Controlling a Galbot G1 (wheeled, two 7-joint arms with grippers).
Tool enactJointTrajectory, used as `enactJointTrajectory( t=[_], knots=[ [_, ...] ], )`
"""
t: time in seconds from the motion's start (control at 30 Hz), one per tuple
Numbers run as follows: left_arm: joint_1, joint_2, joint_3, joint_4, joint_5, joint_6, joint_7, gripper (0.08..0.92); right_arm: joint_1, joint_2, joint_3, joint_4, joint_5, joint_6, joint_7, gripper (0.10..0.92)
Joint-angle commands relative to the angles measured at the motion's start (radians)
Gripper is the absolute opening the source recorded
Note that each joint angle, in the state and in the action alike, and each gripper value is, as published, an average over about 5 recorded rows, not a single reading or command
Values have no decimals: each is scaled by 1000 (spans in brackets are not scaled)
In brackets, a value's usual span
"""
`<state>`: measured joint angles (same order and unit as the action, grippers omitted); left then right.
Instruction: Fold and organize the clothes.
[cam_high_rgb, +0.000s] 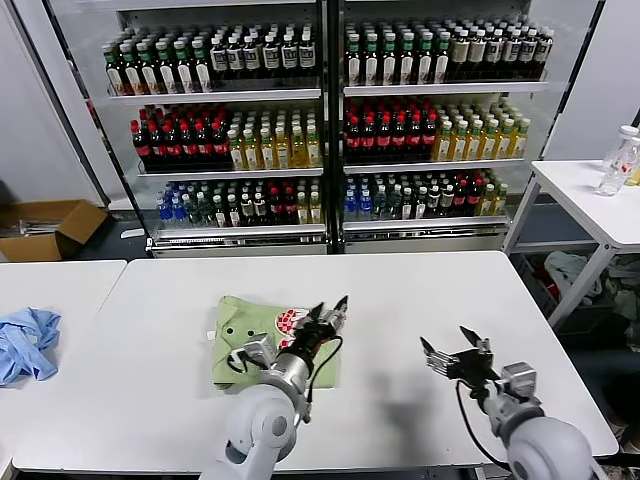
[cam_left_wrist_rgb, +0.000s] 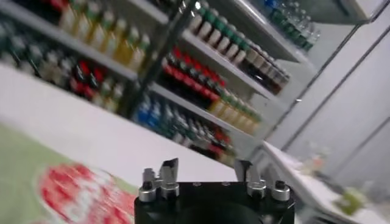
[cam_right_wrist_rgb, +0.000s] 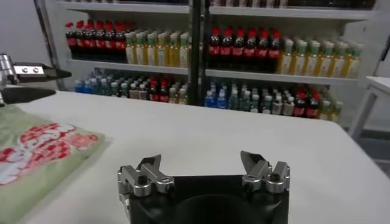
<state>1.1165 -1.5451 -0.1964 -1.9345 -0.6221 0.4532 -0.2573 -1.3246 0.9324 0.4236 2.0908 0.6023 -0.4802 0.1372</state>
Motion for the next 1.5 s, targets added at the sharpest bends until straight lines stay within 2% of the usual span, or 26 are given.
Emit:
enactJointTrajectory(
  t=[0.03, 0.13, 0.27, 0.63, 0.83, 1.1, 1.27, 1.5],
  knots=[
    [101, 199, -254, -84, 255, -78, -3, 662, 424, 155, -436, -179, 85, -45, 97, 823],
    [160, 244, -351, -111, 215, -78, -10, 746, 510, 228, -537, -261, 91, -60, 129, 823],
    [211, 262, -410, -134, 197, -78, -14, 813, 555, 291, -584, -347, 114, -79, 165, 823],
    [232, 246, -428, -150, 196, -77, -17, 823, 559, 328, -624, -428, 165, -98, 249, 815],
    [241, 240, -417, -148, 198, -77, -15, 823, 550, 321, -617, -430, 175, -98, 277, 671],
    [211, 242, -399, -138, 148, -60, -17, 823, 552, 311, -581, -440, 196, -94, 277, 429],
    [197, 240, -383, -126, 149, -59, -13, 823, 548, 281, -552, -433, 150, -77, 255, 273],
    [197, 211, -358, -118, 170, -70, -6, 823, 564, 195, -529, -432, 139, -51, 214, 117]
  ],
)
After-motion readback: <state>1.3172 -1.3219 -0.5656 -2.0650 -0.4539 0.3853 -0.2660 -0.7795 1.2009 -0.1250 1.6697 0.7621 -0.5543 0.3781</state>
